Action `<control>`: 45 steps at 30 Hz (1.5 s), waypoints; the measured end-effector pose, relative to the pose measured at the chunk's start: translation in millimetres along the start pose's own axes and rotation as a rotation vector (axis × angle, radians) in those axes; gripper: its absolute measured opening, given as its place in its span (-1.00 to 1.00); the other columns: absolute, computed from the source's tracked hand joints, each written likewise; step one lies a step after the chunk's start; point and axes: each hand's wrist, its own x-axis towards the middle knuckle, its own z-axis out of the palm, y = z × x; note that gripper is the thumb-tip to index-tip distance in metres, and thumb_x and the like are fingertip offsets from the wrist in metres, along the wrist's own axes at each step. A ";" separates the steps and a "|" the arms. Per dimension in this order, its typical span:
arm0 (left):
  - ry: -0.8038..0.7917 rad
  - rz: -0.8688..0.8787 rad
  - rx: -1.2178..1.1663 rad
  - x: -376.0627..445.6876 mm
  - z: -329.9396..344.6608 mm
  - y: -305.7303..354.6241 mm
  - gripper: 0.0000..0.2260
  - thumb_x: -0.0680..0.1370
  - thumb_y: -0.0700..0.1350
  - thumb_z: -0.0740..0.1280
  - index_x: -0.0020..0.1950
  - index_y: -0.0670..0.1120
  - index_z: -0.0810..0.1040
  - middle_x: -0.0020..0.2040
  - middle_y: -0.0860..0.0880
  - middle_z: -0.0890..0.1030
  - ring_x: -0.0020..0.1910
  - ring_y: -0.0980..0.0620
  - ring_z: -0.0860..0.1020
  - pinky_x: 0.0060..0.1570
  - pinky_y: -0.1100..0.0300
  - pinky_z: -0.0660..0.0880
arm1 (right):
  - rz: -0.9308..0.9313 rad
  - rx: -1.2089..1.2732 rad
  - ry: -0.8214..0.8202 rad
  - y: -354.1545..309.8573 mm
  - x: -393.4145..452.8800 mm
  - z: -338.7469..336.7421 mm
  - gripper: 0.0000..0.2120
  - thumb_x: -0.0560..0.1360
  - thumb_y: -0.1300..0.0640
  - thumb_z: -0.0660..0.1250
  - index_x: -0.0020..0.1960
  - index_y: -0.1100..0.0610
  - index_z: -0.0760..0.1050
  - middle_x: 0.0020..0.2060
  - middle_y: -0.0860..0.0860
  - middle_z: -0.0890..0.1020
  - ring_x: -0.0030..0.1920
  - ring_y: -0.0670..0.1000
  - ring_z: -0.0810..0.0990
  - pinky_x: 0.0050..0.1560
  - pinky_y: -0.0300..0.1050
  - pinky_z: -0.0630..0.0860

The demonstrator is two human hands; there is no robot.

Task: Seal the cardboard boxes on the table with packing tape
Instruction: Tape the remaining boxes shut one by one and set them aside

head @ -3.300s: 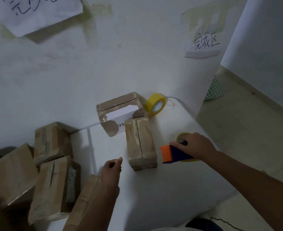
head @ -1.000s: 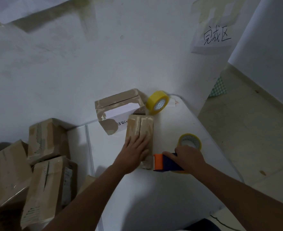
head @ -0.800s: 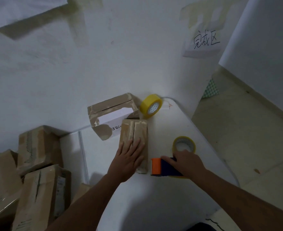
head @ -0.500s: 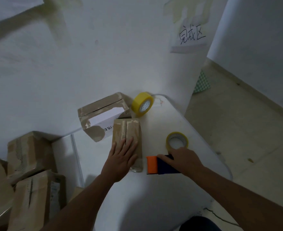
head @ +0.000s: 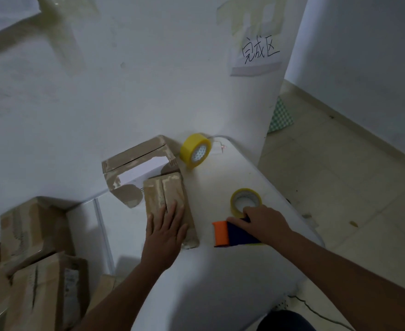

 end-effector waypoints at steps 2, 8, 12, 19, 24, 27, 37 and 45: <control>0.060 -0.039 0.002 -4.0 3.6 6.4 -0.49 0.68 0.13 -0.04 0.57 -0.06 0.24 0.58 -0.10 0.22 0.56 -0.17 0.15 0.45 -0.14 0.05 | 0.007 0.022 -0.020 -0.6 1.5 -2.5 -0.47 0.48 -0.43 0.11 -0.17 0.06 0.38 -0.33 -0.03 0.42 -0.29 -0.02 0.45 -0.32 -0.12 0.35; 0.104 0.124 -0.237 25.2 -4.9 7.0 -0.85 0.62 0.02 0.12 0.12 0.13 0.45 0.34 0.03 0.45 0.38 0.00 0.38 0.28 -0.21 0.40 | -0.073 0.040 -0.085 -2.3 6.7 -15.3 -0.56 0.55 -0.28 0.18 0.10 0.10 0.40 -0.18 0.00 0.47 -0.22 -0.01 0.46 -0.39 -0.19 0.29; 0.080 0.112 -0.280 20.5 6.6 2.0 -0.90 0.58 0.10 0.18 0.05 0.19 0.45 0.35 0.08 0.48 0.46 -0.01 0.30 0.34 -0.09 0.28 | -0.142 -0.015 -0.117 -8.2 7.1 -23.6 -0.66 0.58 -0.16 0.19 0.14 0.11 0.36 -0.05 0.05 0.55 -0.19 0.00 0.43 -0.37 -0.19 0.27; 0.083 0.121 -0.272 20.5 4.9 4.6 -0.85 0.59 0.12 0.17 0.01 0.19 0.52 0.35 0.07 0.48 0.47 -0.06 0.29 0.36 -0.09 0.23 | -0.128 -0.198 -0.061 -32.2 9.7 -3.5 -0.58 0.61 -0.19 0.12 0.26 0.13 0.31 -0.01 0.09 0.60 -0.18 0.07 0.54 -0.36 -0.13 0.32; 0.042 0.113 -0.279 19.6 4.8 1.8 -0.82 0.61 0.14 0.14 0.04 0.19 0.51 0.39 0.09 0.44 0.51 -0.04 0.24 0.40 -0.13 0.21 | -0.005 -0.177 -0.073 -27.5 19.7 10.7 -0.58 0.65 -0.13 0.08 0.34 0.15 0.27 0.07 0.10 0.58 -0.01 0.10 0.60 -0.24 -0.13 0.34; 0.043 0.109 -0.277 18.3 5.9 0.0 -0.85 0.60 0.15 0.14 0.04 0.20 0.49 0.39 0.13 0.43 0.52 -0.01 0.22 0.39 -0.14 0.24 | 0.088 -0.224 -0.100 -3.2 18.6 9.4 -0.49 0.65 -0.11 0.09 0.48 0.15 0.14 0.10 0.10 0.58 0.01 0.09 0.60 -0.22 -0.13 0.35; 0.054 0.148 -0.305 9.6 -2.4 10.5 -0.84 0.61 0.12 0.16 0.03 0.19 0.53 0.38 0.12 0.45 0.54 -0.01 0.16 0.46 -0.09 0.13 | 0.047 0.093 -0.184 4.0 -8.9 57.3 -0.71 0.64 0.08 0.14 0.34 0.11 0.25 -0.18 0.00 0.48 -0.24 -0.01 0.48 -0.30 -0.12 0.38; 0.038 0.181 -0.322 8.4 -5.7 12.9 -0.90 0.60 0.10 0.19 0.05 0.19 0.47 0.36 0.12 0.46 0.53 -0.05 0.20 0.43 -0.17 0.21 | 0.115 0.518 -0.132 -37.8 -4.7 57.7 -0.73 0.62 0.01 0.18 0.24 0.10 0.45 0.15 0.04 0.56 0.12 0.06 0.53 0.02 -0.10 0.43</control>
